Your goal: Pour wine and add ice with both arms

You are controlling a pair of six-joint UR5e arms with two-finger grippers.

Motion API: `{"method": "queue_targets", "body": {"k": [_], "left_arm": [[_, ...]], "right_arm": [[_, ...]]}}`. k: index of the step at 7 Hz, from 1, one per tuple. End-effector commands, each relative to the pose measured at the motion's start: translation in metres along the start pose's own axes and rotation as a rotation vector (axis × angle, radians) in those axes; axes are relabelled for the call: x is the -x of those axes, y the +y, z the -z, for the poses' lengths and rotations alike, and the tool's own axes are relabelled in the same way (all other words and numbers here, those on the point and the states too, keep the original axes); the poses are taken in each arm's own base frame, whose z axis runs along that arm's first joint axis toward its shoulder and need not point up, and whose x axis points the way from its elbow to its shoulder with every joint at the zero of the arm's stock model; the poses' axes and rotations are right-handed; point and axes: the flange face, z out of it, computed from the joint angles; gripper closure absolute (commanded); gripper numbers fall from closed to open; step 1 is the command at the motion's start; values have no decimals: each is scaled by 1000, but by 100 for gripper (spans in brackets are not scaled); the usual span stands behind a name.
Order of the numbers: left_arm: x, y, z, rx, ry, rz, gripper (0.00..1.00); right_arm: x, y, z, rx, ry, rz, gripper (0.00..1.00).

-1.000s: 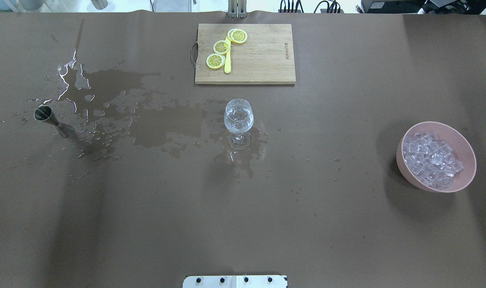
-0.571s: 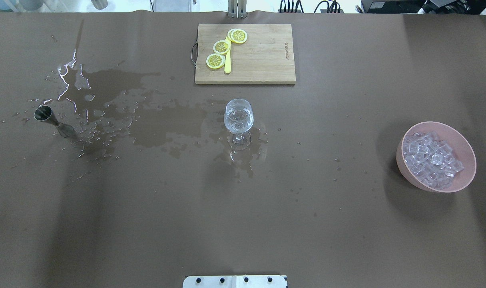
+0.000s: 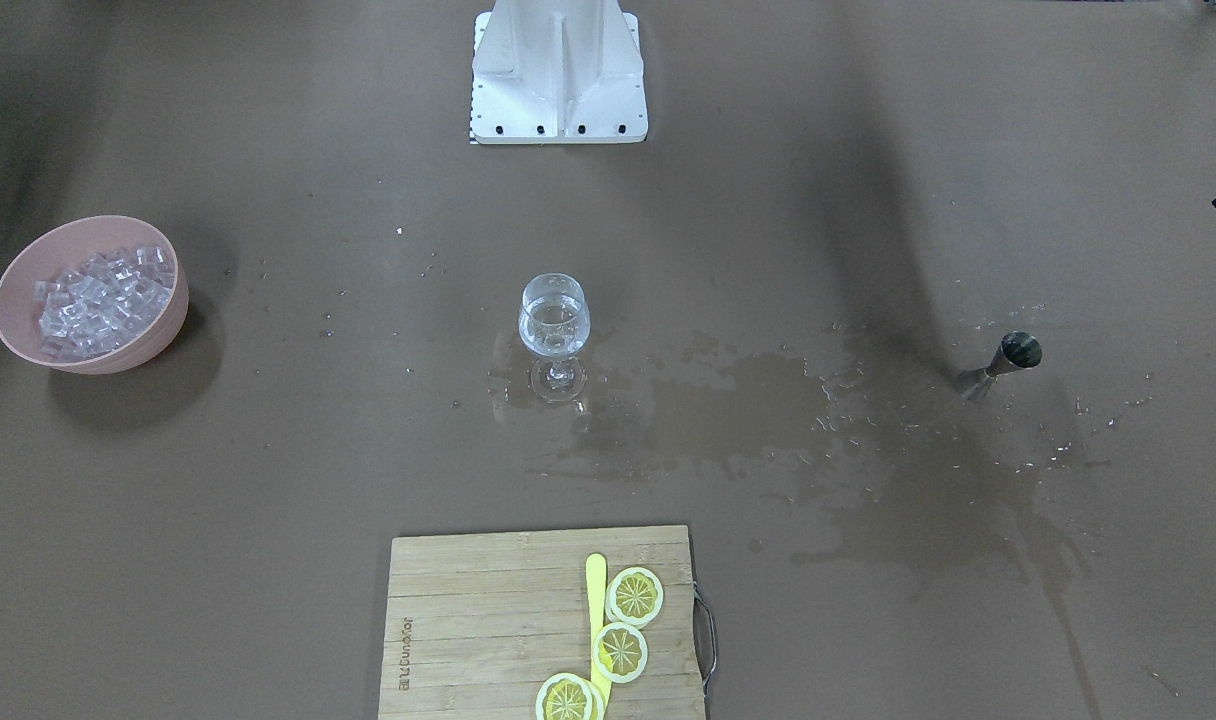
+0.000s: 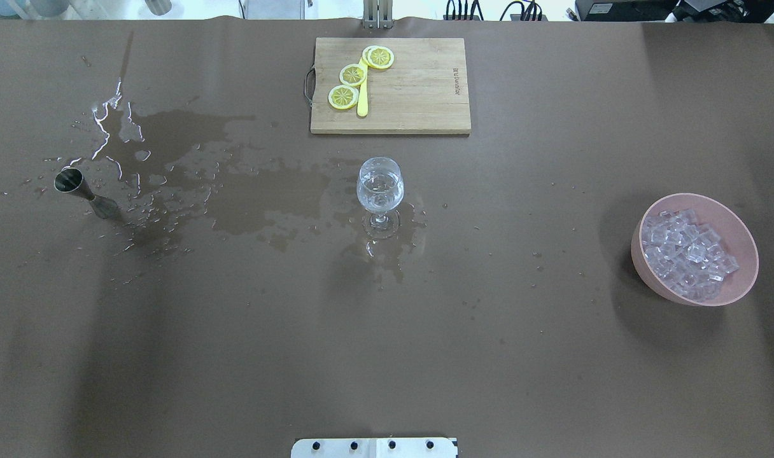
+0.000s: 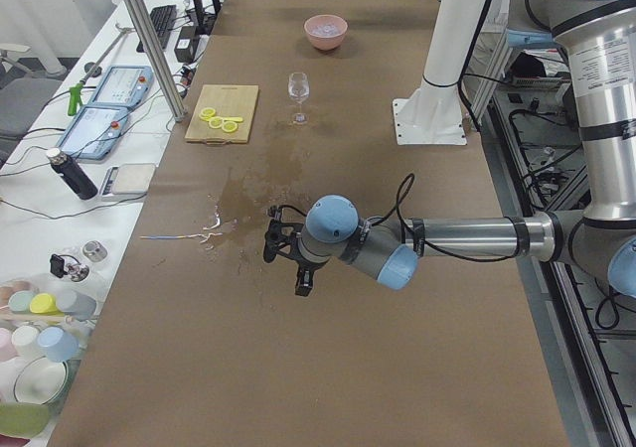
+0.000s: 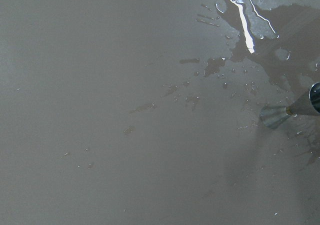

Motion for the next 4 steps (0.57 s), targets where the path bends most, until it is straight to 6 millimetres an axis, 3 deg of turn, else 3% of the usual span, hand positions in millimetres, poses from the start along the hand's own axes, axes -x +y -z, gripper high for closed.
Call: {"method": "queue_targets", "body": {"k": [1,3,4], "left_arm": [[-5,-3,-5,-39,25,-63,2],[-19,-12,-5,-92,31,-141,2],[-42,-29,-17,-112,33,-93,2]], "right_arm": [[6,-17,6,-56,-5,59,0],[5,-17,6,-58,5,65,0],[6,-18,6,-59,5,55,0]]}}
